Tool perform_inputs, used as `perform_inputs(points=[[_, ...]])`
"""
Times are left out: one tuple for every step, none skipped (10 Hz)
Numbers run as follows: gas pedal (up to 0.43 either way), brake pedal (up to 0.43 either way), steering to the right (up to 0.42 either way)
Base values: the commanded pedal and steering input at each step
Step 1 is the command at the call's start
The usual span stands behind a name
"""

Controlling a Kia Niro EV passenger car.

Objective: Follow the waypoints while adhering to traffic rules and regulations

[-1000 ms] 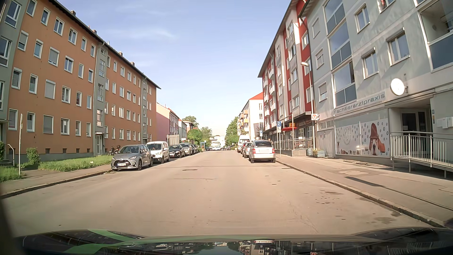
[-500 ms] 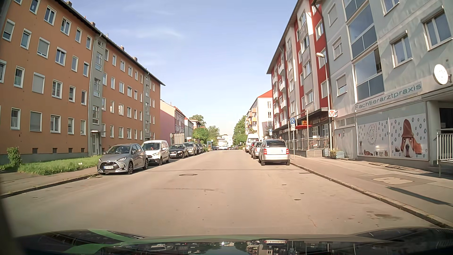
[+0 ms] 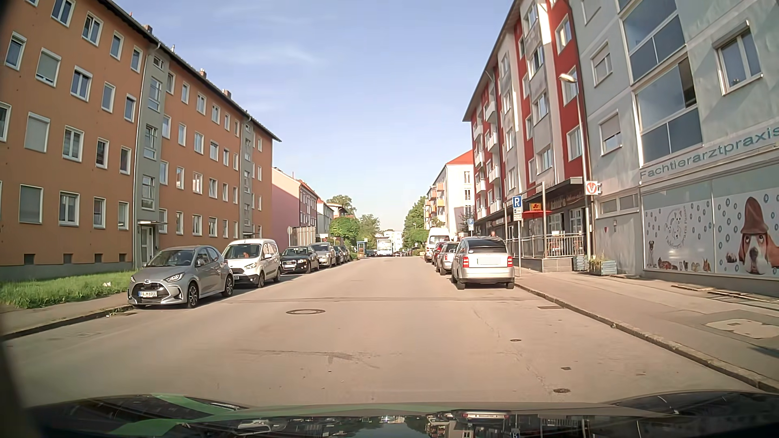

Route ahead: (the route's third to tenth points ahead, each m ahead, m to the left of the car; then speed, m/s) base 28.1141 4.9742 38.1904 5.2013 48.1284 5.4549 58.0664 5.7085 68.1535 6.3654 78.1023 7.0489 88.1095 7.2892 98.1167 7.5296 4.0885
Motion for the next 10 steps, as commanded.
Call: perform_inputs(points=[[0.000,0.244,-0.011],[0.000,0.250,-0.010],[0.000,0.250,-0.010],[0.000,0.256,-0.010],[0.000,0.262,-0.010],[0.000,0.262,-0.010],[0.000,0.262,-0.010],[0.000,0.262,-0.010],[0.000,0.262,-0.010],[0.000,0.262,-0.010]])
